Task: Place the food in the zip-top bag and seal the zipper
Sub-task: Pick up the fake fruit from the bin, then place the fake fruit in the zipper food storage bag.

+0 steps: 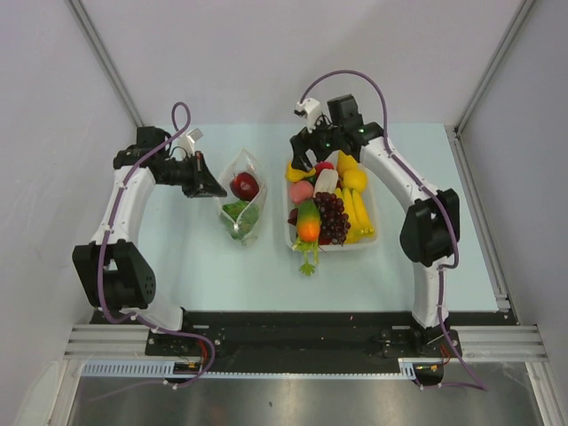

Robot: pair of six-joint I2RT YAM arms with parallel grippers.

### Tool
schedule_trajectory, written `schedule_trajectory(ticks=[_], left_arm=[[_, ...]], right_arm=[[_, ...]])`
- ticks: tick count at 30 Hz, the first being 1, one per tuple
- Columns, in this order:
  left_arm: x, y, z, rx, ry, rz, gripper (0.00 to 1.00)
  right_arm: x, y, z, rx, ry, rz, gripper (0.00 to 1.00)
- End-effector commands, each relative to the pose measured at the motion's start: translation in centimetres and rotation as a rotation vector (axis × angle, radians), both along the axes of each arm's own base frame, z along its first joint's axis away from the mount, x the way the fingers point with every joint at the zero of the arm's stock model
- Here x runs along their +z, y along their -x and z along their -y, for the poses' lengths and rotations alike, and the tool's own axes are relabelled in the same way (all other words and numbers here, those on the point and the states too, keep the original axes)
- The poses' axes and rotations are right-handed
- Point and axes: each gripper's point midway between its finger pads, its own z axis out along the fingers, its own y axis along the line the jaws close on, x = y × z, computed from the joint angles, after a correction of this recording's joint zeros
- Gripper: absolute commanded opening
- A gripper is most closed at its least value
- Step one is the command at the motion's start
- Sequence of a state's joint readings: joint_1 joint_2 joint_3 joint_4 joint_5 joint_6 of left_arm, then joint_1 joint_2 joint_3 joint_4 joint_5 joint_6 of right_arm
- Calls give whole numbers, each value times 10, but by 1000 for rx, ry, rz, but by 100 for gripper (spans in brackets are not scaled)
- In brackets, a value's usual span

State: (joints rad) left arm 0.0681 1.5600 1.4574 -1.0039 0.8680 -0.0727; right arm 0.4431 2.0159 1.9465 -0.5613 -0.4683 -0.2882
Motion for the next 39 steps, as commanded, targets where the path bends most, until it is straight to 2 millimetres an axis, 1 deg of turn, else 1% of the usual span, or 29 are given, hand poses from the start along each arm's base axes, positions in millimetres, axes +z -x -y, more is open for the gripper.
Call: schedule_trajectory(ticks=[1,2,4,5,6,7,9,11,13,14,16,17,18,19,21,22,24,25,26,28,29,31,32,34,35,36,38,39], left_arm=[[14,-7,1,-5,18,55,0],[13,-7,1,-5,16,54,0],[12,-6,1,-6,14,54,0],[12,-6,0,-4,10,54,0],[12,-5,0,-5,11,54,0],[12,-5,0,-6,10,53,0],[11,-5,0,-4,6,53,0],[11,-5,-1,-4,4,54,0],[11,-5,-1,-5,4,55,0],[11,-5,0,-6,5,54,0],[12,-4,-1,-5,4,55,0],[11,-5,-1,-7,3,56,0],[12,-5,-1,-8,3,62,0],[13,-4,0,-10,3,63,0],[12,-3,0,-11,6,62,0],[12,-3,0,-10,6,60,0],[12,-2,1,-14,8,63,0],[12,-2,0,-12,8,62,0],[13,-2,1,-13,8,68,0],[12,-1,1,-12,13,62,0],[13,-1,2,-11,14,65,0],[11,0,2,-10,16,59,0],[13,0,2,-10,17,62,0],[12,1,1,-6,17,60,0],[12,1,2,-6,16,61,0],[13,1,1,-5,13,65,0],[13,1,1,-4,10,63,0],[13,2,1,-5,9,65,0]], right_arm=[[-29,-6,-6,74,90,12,98],[-39,-9,-8,82,103,7,98],[-43,-12,-13,102,112,23,99],[-53,-14,-14,105,120,15,99],[-56,-15,-17,112,124,15,99],[-55,-18,-18,114,123,24,98],[-64,-20,-20,119,132,12,96],[-65,-19,-21,129,130,13,91],[-66,-18,-19,132,130,7,84],[-65,-16,-19,135,129,6,74],[-58,-15,-16,131,123,11,64],[-55,-13,-16,130,118,10,56],[-45,-12,-14,127,108,22,52],[-38,-12,-12,124,101,29,43],[-24,-12,-9,108,78,42,36],[-8,-13,-5,95,62,66,35],[14,-13,-4,84,28,102,34],[31,-11,-3,79,7,130,32],[44,-11,-4,79,-16,156,31],[76,0,-14,108,-87,188,31],[89,7,-23,131,-116,208,31],[121,25,-39,200,-191,237,31],[130,39,-54,246,-217,245,31],[148,61,-75,330,-268,279,31],[154,71,-82,366,-280,298,31],[156,90,-100,431,-295,303,32],[160,103,-115,490,-303,354,32],[159,117,-130,530,-302,368,32]])
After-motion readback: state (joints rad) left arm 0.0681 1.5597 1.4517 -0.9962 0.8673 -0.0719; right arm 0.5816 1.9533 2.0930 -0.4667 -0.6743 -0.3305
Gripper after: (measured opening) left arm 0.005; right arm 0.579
